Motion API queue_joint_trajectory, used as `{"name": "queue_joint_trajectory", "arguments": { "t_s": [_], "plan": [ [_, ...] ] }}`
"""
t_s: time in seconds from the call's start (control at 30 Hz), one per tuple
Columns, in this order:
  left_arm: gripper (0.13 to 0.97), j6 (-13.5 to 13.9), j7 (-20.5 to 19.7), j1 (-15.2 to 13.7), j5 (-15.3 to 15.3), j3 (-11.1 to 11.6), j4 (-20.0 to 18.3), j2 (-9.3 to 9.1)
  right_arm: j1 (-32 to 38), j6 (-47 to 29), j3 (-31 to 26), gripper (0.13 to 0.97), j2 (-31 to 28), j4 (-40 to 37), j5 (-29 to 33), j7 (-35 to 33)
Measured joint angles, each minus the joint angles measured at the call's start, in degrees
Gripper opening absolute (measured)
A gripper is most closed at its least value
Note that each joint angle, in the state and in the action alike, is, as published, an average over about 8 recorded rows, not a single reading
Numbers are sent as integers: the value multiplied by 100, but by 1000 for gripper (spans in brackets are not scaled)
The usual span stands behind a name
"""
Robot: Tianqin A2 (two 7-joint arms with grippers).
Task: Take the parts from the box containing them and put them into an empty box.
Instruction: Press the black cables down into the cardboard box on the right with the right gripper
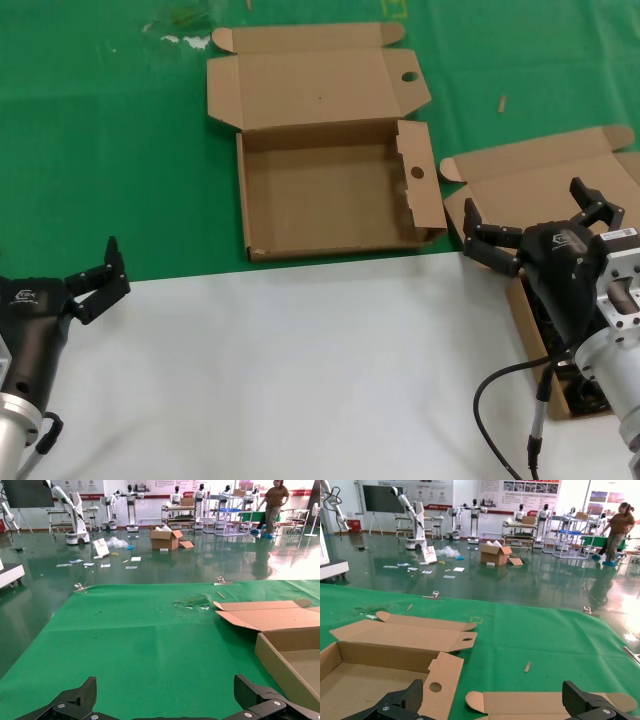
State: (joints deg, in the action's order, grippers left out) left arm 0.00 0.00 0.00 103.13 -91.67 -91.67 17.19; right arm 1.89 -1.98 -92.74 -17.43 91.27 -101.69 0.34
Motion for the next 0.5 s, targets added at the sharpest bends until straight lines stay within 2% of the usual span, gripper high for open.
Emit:
{"name": "queue_joint_trajectory", "arguments": {
  "t_s": [0.5],
  "plan": [
    [966,0,0,0,0,0,0,0,0,0,0,966,0,0,0,0]
  ]
}}
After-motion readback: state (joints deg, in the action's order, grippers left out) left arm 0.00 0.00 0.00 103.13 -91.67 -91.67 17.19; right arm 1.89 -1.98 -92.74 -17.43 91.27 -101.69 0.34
